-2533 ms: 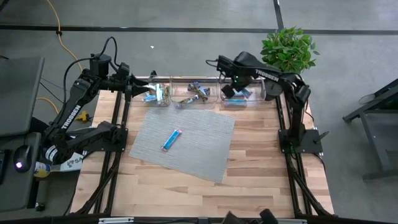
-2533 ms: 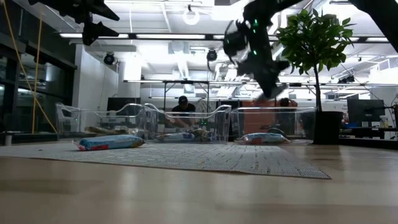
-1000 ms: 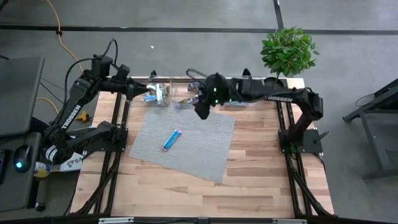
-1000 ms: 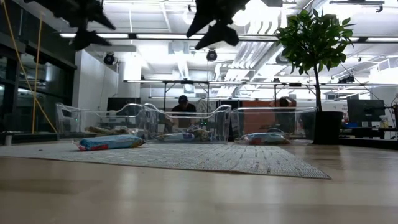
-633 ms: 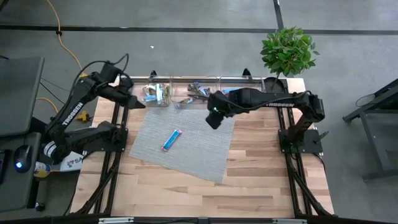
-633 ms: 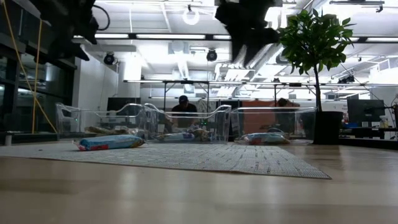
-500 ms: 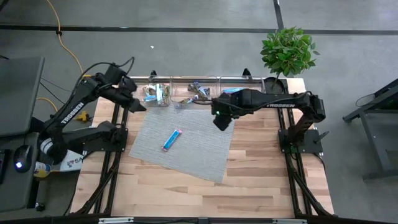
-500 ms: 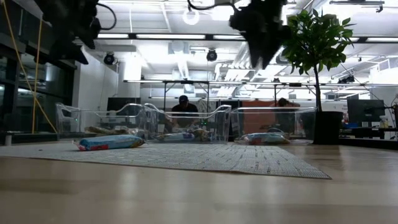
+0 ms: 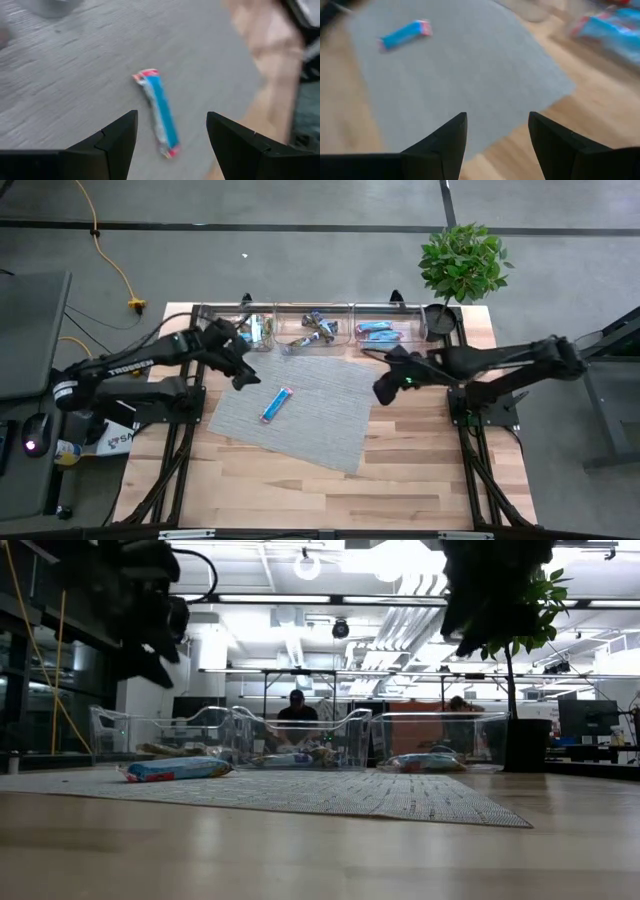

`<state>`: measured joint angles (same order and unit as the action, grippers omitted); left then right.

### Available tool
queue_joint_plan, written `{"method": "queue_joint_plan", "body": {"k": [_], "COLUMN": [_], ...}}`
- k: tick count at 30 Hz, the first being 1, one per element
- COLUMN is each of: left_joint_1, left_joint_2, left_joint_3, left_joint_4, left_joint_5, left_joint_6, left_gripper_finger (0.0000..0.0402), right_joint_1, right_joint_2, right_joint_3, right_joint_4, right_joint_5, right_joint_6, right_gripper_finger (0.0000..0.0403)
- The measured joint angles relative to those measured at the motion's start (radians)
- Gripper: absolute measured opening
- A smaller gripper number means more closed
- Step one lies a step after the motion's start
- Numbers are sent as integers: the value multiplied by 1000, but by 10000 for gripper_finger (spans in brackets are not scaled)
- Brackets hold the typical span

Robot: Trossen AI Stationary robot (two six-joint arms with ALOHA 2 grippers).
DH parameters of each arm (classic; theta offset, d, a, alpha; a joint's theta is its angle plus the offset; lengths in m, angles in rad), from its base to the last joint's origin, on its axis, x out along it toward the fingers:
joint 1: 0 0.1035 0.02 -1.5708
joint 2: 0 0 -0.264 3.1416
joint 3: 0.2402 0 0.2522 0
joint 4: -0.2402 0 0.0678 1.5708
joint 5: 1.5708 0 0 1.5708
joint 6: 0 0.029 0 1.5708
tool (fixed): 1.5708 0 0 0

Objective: Pick and place Granola Bars by type
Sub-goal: Put the red granola bar into the right transparent bin

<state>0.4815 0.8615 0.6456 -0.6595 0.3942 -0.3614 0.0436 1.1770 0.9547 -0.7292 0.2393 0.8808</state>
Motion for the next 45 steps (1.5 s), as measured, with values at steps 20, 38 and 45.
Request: {"method": "queue_joint_plan", "body": {"k": [20, 38, 45], "left_joint_1": [-355, -445, -443], "left_joint_2": [424, 735, 772], "left_joint_3": [-6, 310, 319], "left_joint_4": [81, -81, -73], "left_joint_5": [-378, -422, -411], "left_joint_6": [-397, -324, -332], "left_gripper_finger": [233, 233, 233], "right_joint_1": [52, 57, 57], "right_joint_2": [-110, -109, -109], "right_joint_3": [-100, -99, -99], "right_joint_4": [221, 226, 227], "right_joint_5": [69, 58, 42], "right_joint_6": [28, 20, 19], "right_gripper_finger": [196, 196, 196]}}
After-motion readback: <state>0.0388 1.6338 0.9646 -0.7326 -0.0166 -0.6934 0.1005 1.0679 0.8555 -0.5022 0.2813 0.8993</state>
